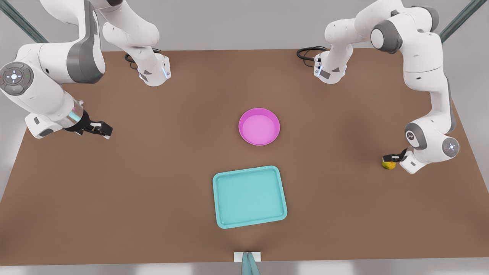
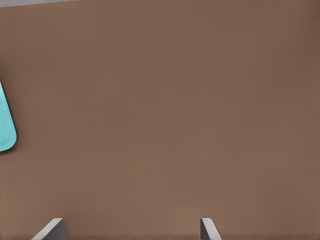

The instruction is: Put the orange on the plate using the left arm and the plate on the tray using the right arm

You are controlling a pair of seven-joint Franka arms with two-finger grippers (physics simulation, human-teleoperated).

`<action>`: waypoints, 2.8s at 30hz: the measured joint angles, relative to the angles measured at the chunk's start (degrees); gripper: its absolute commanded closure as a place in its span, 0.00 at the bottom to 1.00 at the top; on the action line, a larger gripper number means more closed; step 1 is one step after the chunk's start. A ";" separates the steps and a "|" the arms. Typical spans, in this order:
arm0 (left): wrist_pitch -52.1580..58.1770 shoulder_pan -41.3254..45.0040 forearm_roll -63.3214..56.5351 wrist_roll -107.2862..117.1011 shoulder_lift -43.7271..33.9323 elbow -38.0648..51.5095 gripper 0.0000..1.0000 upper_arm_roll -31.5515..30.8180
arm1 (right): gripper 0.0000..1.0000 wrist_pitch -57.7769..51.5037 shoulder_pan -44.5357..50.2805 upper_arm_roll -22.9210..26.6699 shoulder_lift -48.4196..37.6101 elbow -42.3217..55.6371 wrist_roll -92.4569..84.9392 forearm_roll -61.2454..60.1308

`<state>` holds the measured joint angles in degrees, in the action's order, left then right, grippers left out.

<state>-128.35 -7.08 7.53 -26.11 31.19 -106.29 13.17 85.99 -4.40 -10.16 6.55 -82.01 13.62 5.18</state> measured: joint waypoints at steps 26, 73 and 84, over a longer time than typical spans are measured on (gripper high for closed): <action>-7.11 -0.48 0.22 -13.29 5.56 -0.33 0.17 -0.01 | 0.00 -0.01 -0.36 0.00 0.22 -0.35 0.86 -0.06; 49.03 54.01 -2.53 38.72 -5.19 39.14 0.00 8.37 | 0.00 0.83 0.65 -0.58 10.18 -3.02 1.14 -6.20; 52.19 13.33 -1.29 33.45 -22.24 25.98 0.00 -8.98 | 0.00 41.05 16.17 -19.51 10.95 -40.56 1.58 -32.57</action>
<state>-76.16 6.25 6.24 7.35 8.94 -80.31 4.19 127.04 11.77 -29.67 17.50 -122.57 15.20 -27.39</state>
